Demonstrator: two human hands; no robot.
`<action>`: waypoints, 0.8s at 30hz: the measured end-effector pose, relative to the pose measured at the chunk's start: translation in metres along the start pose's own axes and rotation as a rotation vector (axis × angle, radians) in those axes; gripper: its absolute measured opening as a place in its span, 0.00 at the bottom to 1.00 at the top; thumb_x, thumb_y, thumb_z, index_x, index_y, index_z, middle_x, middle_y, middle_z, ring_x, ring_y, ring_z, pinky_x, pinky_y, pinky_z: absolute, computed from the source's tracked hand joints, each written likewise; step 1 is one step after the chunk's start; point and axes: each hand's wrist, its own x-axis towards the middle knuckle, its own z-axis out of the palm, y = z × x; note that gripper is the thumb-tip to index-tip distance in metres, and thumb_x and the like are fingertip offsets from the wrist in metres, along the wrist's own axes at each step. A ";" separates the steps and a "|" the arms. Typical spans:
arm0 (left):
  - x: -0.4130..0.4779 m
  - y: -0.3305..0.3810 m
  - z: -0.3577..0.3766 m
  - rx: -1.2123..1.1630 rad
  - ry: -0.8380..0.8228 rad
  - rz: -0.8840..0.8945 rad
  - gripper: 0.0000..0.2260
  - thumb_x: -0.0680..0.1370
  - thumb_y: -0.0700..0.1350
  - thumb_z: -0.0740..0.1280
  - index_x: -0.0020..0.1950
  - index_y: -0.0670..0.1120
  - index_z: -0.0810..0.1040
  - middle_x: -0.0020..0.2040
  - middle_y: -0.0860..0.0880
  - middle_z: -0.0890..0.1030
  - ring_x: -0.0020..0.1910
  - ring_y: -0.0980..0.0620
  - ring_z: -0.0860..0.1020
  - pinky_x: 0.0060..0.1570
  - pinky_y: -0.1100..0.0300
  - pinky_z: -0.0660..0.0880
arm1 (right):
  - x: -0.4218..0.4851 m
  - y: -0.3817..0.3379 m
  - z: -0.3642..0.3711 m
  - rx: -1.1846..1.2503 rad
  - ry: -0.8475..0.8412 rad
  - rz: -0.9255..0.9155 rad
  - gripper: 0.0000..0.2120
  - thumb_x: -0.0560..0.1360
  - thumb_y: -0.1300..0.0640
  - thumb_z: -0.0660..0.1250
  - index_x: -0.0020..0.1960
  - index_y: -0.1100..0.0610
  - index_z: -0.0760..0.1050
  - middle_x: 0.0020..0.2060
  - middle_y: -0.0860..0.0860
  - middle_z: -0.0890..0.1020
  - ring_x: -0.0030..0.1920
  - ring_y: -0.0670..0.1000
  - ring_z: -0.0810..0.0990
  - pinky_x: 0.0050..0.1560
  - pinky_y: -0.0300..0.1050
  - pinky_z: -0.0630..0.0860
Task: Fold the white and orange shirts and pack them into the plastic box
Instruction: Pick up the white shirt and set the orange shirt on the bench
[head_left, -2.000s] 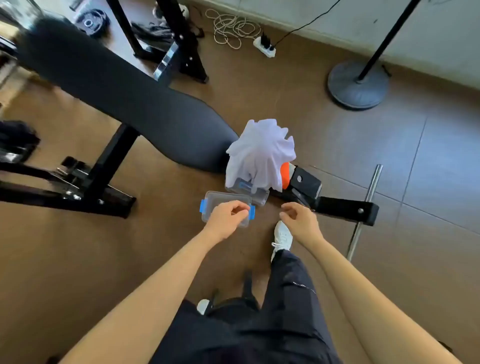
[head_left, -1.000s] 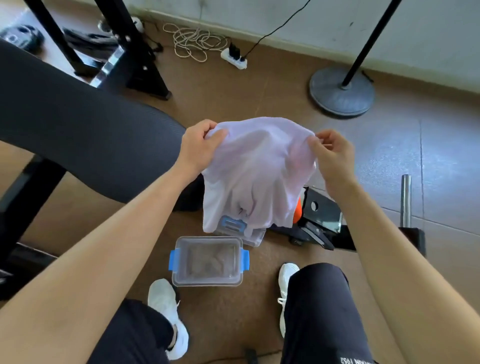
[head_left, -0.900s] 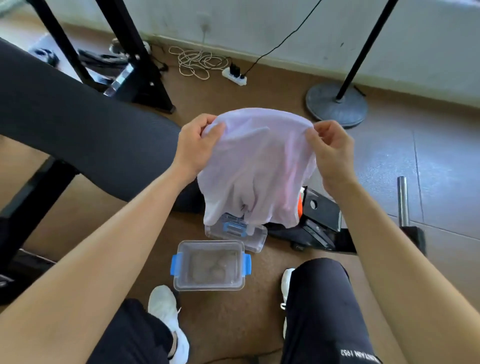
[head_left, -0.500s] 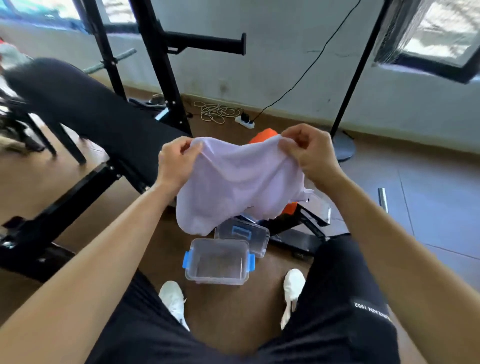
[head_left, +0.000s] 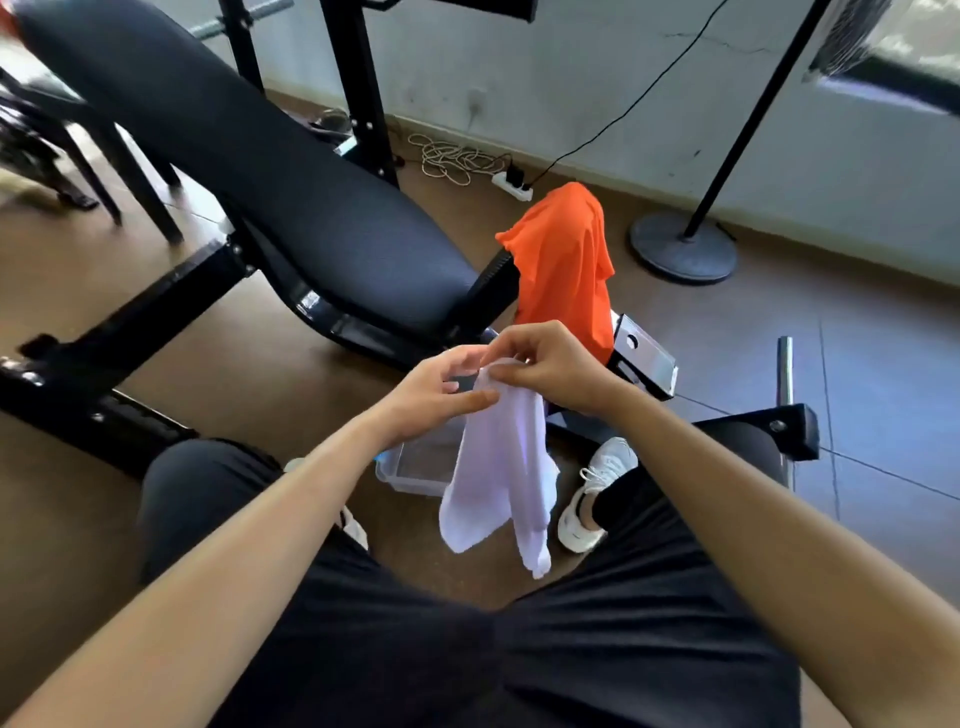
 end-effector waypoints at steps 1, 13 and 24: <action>0.000 -0.010 0.005 -0.022 -0.007 0.002 0.16 0.77 0.47 0.74 0.62 0.57 0.78 0.53 0.58 0.82 0.53 0.62 0.79 0.55 0.62 0.75 | -0.001 0.007 0.006 0.035 0.006 0.027 0.04 0.74 0.66 0.74 0.49 0.62 0.84 0.41 0.47 0.85 0.41 0.40 0.81 0.47 0.34 0.76; -0.024 -0.067 -0.007 0.053 0.233 -0.110 0.06 0.79 0.45 0.71 0.44 0.46 0.84 0.36 0.54 0.81 0.37 0.58 0.76 0.40 0.62 0.73 | -0.037 0.105 0.048 -0.110 -0.375 0.413 0.15 0.72 0.54 0.77 0.33 0.56 0.74 0.27 0.43 0.72 0.29 0.43 0.68 0.36 0.38 0.66; -0.030 -0.065 -0.025 0.027 0.351 -0.234 0.08 0.75 0.48 0.75 0.40 0.51 0.78 0.37 0.51 0.78 0.38 0.53 0.75 0.39 0.56 0.71 | -0.029 0.093 0.046 0.371 0.062 0.325 0.04 0.78 0.57 0.72 0.48 0.57 0.80 0.40 0.54 0.85 0.42 0.48 0.81 0.47 0.45 0.76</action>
